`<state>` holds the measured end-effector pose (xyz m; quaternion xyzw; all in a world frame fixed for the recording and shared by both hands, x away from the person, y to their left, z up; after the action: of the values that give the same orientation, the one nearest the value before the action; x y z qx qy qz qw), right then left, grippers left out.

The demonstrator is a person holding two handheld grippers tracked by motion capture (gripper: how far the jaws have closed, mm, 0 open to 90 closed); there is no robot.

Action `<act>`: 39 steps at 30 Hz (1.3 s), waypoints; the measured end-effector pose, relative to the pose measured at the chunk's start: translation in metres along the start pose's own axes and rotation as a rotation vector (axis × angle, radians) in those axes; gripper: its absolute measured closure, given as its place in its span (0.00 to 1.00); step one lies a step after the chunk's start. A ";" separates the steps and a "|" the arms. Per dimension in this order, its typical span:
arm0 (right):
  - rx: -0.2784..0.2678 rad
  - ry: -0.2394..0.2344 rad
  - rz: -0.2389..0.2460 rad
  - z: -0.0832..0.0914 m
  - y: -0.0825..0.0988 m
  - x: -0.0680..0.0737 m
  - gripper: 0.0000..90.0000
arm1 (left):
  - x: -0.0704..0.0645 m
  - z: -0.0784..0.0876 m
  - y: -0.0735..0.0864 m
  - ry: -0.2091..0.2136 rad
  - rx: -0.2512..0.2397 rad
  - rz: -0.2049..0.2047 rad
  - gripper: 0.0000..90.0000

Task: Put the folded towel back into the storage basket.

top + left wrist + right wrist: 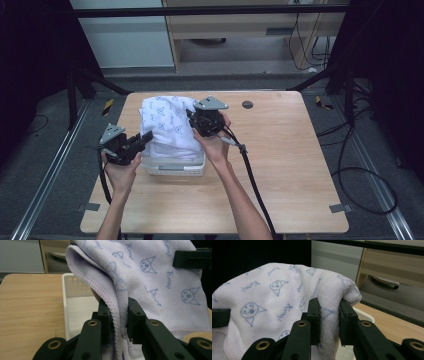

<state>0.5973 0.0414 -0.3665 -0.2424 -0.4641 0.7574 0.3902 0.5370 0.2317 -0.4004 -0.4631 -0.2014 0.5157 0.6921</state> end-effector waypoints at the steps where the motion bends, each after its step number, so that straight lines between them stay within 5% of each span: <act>1: 0.004 0.001 -0.005 -0.002 0.001 0.000 0.83 | 0.001 -0.001 0.000 -0.001 0.003 -0.001 0.83; 39: 0.133 0.027 -0.031 -0.050 0.047 -0.008 0.82 | 0.013 -0.045 0.033 -0.053 0.162 -0.019 0.83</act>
<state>0.6214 0.0478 -0.4308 -0.2187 -0.4112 0.7772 0.4232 0.5592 0.2252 -0.4530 -0.3900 -0.1818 0.5360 0.7264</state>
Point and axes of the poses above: each handheld gripper's, and its own axes: z roughly backward along the jaws, y roughly out of its underside, x roughly to its left, the point moved 7 cm from there along -z, roughly forward along the jaws, and after that the axes turned 8 degrees about x, right-handed, at the moved point
